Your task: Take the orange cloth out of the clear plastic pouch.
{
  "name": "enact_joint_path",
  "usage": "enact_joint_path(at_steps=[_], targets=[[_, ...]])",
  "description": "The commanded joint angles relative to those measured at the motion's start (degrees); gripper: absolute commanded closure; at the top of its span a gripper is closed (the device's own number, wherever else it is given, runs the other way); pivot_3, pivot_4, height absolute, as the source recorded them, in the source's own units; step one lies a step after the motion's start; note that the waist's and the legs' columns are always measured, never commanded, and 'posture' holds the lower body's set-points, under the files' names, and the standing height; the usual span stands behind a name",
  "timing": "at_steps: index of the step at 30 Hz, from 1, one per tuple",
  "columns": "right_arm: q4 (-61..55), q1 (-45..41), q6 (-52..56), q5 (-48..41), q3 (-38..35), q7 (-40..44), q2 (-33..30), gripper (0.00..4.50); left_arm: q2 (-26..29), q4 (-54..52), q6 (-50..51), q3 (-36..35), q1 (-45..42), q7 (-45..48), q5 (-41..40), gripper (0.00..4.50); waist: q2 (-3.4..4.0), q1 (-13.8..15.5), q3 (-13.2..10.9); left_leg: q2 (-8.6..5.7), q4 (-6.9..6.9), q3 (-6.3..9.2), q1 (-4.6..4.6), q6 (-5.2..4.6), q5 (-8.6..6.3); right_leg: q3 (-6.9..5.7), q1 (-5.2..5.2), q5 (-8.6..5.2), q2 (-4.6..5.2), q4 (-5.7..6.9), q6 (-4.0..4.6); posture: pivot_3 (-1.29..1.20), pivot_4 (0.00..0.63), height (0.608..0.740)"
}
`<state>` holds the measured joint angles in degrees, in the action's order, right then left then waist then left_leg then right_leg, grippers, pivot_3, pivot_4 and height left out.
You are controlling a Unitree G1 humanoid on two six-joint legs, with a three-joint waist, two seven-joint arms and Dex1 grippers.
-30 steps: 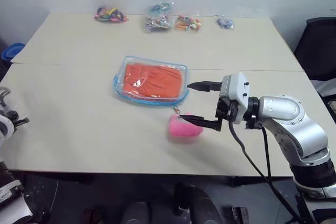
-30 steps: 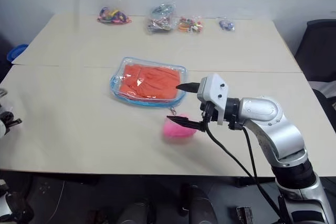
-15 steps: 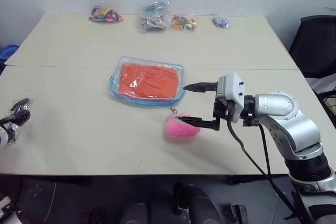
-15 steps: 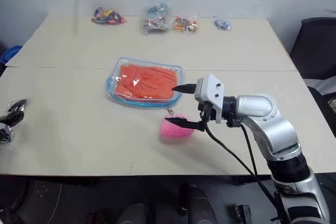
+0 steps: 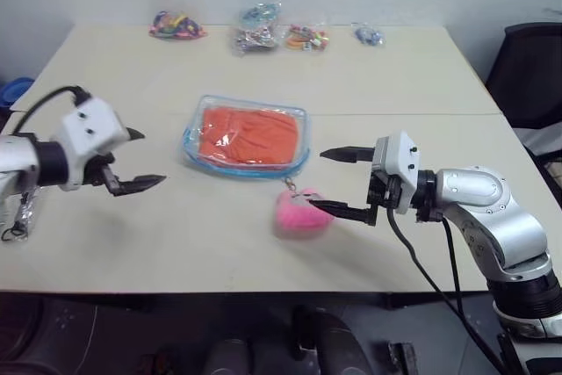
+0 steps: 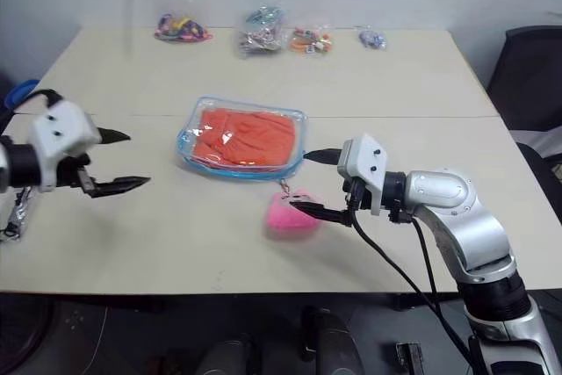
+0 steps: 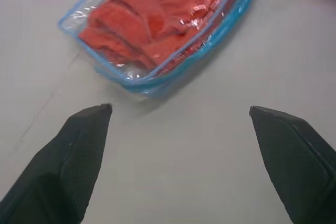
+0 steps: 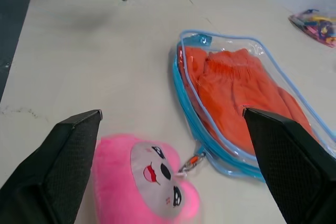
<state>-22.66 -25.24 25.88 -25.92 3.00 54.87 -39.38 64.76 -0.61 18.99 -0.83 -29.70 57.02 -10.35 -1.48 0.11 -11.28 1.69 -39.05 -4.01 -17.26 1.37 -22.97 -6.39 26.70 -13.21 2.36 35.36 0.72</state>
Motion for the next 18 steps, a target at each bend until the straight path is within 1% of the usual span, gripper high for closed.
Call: enact_joint_path(at_steps=[1, 3, 5, 9, 13, 15, 16, 18], targets=[[-4.30, 0.82, 0.76, -0.65, -2.36, -2.13, -0.61, 0.00, -5.18, 16.05, -18.60, 10.18, -12.47, 0.54, 12.70, 0.04, 0.00, 0.16, 0.00, 0.00, -0.01, -0.02, -0.01, 0.00, 0.00, -0.01, 0.00, 0.00, 0.00, 0.01, 0.00, 0.00, 0.150, 0.740], [-5.16, 1.40, 1.24, -0.67, -2.73, -2.97, -0.74, 0.00, -7.82, 23.45, -25.75, 13.12, -17.32, 0.04, 16.62, 0.04, -0.01, 0.19, 0.01, -0.03, -0.04, -0.04, -0.05, -0.05, 0.00, -0.04, 0.00, 0.02, 0.02, 0.02, -0.02, 0.00, 0.150, 0.740], [-6.45, 2.18, 2.04, -1.03, -3.20, -3.97, -0.82, 0.00, -11.22, 30.50, -31.02, 14.51, -21.61, -1.85, 18.91, 0.04, -0.02, -0.02, 0.00, -0.03, -0.05, -0.13, -0.06, -0.15, -0.04, -0.03, 0.00, 0.04, 0.03, 0.17, -0.07, 0.00, 0.150, 0.740], [-8.96, 4.24, 3.42, -1.30, -4.36, -5.97, -1.20, 0.00, -14.30, 41.90, -43.11, 19.05, -25.71, -4.15, 25.99, 0.04, -0.02, -0.19, 0.00, -0.01, -0.06, -0.20, 0.01, -0.29, -0.11, -0.04, 0.02, 0.09, 0.05, 0.08, -0.15, 0.00, 0.150, 0.740], [-10.09, 5.27, 4.12, -1.39, -4.92, -6.93, -1.41, 0.00, -16.18, 49.11, -48.05, 19.88, -28.70, -5.49, 28.34, 0.04, -0.04, -0.05, -0.01, -0.02, -0.12, -0.25, 0.09, -0.35, -0.14, -0.05, 0.04, 0.11, 0.06, 0.06, -0.20, 0.00, 0.150, 0.740], [-10.38, 5.45, 4.40, -1.30, -5.13, -7.37, -1.45, 0.00, -17.27, 51.62, -48.78, 18.86, -30.43, -4.36, 27.23, 0.04, -0.05, 0.06, -0.01, -0.02, -0.17, -0.25, 0.08, -0.40, -0.13, -0.10, 0.04, 0.13, 0.08, 0.06, -0.23, 0.00, 0.150, 0.740], [-10.45, 5.46, 4.47, -1.27, -5.17, -7.55, -1.46, 0.00, -17.60, 52.58, -48.85, 18.30, -31.12, -3.73, 26.64, 0.04, -0.05, 0.07, -0.01, -0.04, -0.17, -0.24, 0.07, -0.42, -0.13, -0.10, 0.04, 0.14, 0.10, 0.06, -0.24, 0.00, 0.150, 0.740], [-10.61, 5.31, 4.73, -1.34, -5.18, -7.89, -1.42, 0.00, -17.30, 54.81, -50.33, 18.63, -32.57, -4.31, 28.10, 0.04, -0.06, 0.09, 0.00, -0.06, -0.17, -0.21, 0.08, -0.47, -0.14, -0.08, 0.04, 0.15, 0.11, 0.07, -0.25, 0.00, 0.150, 0.740]])
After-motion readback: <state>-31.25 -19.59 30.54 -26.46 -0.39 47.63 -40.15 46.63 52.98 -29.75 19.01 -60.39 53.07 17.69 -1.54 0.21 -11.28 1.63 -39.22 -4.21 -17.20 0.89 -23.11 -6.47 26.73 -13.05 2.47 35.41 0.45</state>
